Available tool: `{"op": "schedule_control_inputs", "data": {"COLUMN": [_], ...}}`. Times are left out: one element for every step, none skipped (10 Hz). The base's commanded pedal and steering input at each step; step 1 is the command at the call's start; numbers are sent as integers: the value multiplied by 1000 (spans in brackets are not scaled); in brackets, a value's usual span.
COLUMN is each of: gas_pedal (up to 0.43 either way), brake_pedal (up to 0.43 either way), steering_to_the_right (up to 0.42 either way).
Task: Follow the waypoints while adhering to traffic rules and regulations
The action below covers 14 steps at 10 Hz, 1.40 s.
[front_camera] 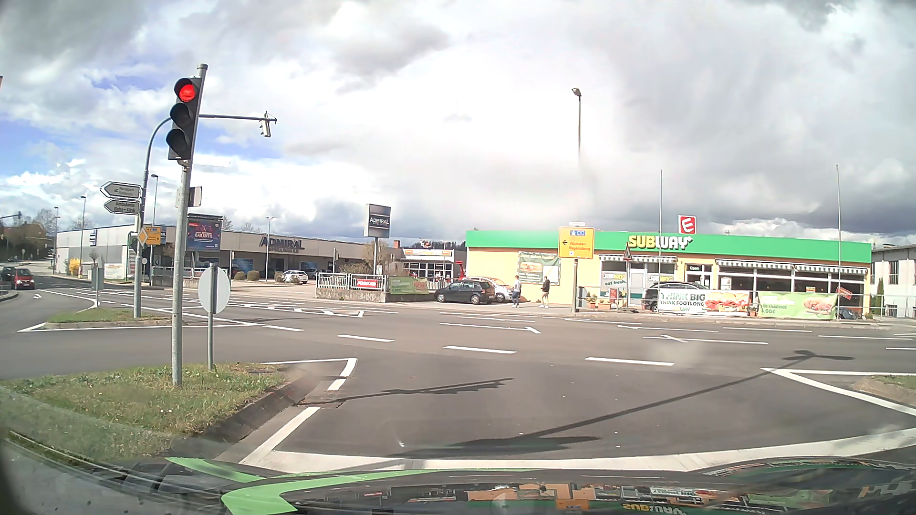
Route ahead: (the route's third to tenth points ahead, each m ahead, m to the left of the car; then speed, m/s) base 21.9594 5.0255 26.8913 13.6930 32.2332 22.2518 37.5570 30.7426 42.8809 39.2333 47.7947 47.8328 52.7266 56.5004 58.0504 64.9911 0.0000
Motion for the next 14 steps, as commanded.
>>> {"op": "schedule_control_inputs", "data": {"gas_pedal": [0, 0, 0, 0, 0, 0, 0, 0, 0, 0, 0, 0, 0, 0], "brake_pedal": [311, 311, 311, 311, 311, 311, 311, 311, 311, 311, 311, 311, 311, 311], "steering_to_the_right": [12, 12, 12, 12, 12, 12, 12, 12, 12, 12, 12, 12, 12, 12]}}
